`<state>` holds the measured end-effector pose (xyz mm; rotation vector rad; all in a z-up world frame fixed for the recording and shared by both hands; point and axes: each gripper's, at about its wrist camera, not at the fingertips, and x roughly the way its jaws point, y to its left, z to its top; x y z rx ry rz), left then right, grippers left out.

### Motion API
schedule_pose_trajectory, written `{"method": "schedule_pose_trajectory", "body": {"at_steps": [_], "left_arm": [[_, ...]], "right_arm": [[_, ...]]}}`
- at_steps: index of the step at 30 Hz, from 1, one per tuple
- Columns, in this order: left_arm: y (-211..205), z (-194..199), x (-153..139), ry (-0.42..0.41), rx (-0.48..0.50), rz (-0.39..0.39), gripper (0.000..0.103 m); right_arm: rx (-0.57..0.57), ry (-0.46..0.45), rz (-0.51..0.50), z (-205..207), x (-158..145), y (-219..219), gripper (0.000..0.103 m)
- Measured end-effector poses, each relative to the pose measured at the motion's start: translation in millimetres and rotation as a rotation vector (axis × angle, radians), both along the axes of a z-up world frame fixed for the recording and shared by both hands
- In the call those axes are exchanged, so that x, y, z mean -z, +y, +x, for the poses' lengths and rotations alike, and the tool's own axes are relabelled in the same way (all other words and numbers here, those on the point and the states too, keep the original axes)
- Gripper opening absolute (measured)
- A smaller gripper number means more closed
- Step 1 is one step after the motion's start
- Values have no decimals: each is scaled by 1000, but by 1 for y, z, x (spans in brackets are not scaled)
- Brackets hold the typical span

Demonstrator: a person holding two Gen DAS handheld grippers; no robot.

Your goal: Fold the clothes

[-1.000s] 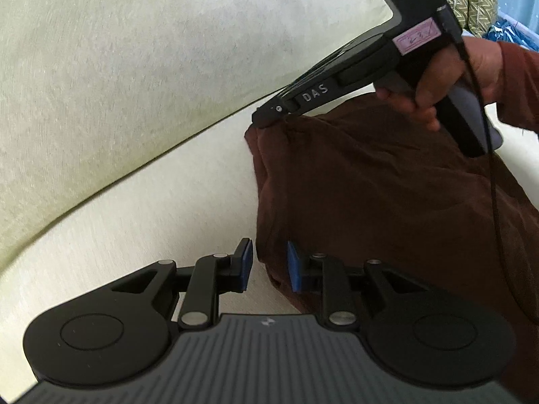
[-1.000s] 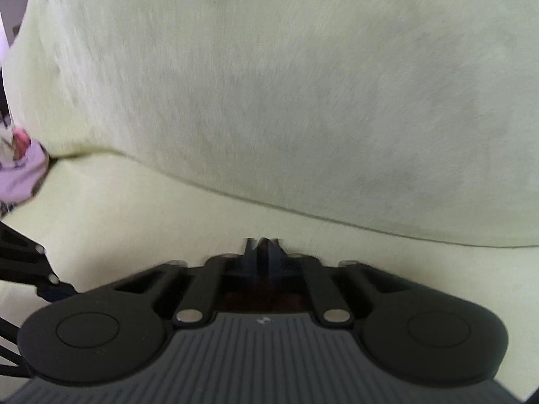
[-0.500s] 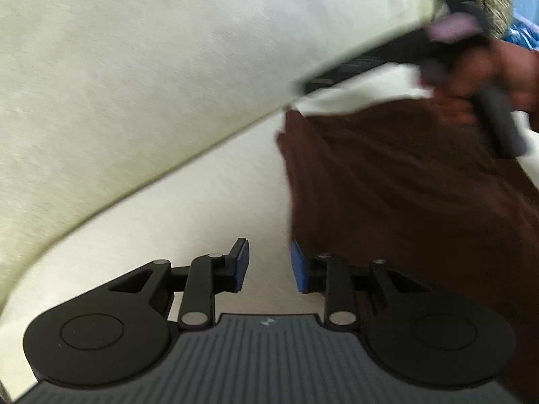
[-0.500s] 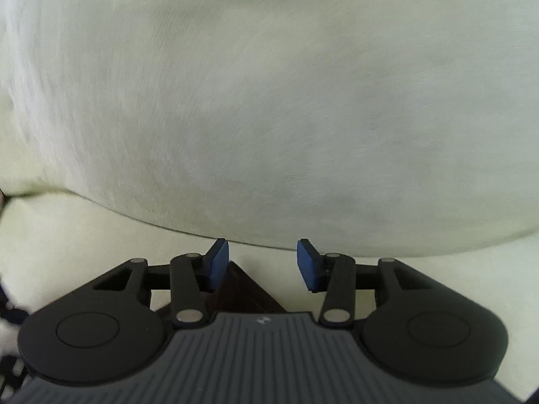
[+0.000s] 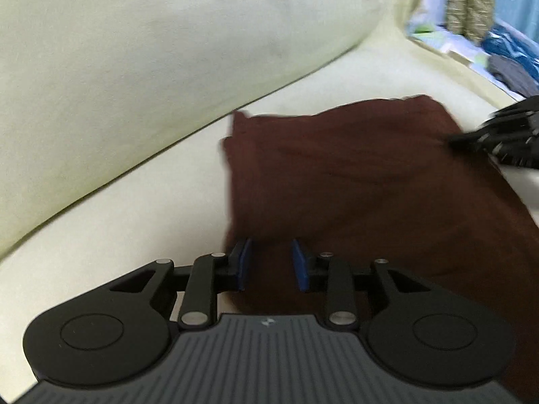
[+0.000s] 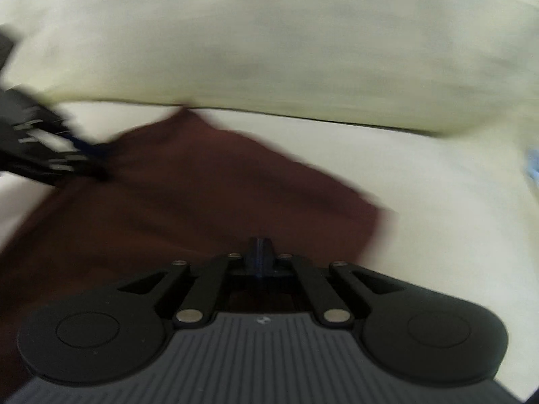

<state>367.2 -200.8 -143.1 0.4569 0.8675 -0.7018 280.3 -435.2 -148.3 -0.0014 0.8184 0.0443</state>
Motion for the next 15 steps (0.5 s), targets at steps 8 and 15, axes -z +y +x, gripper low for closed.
{"method": "schedule_pose_trajectory", "body": {"at_steps": [8, 15], "left_arm": [[-64, 9, -8, -27, 142, -37, 36], [-61, 66, 7, -77, -56, 8, 45]], "right_arm": [[-24, -65, 110, 4, -17, 0, 3], [72, -39, 89, 49, 3, -28, 0]]}}
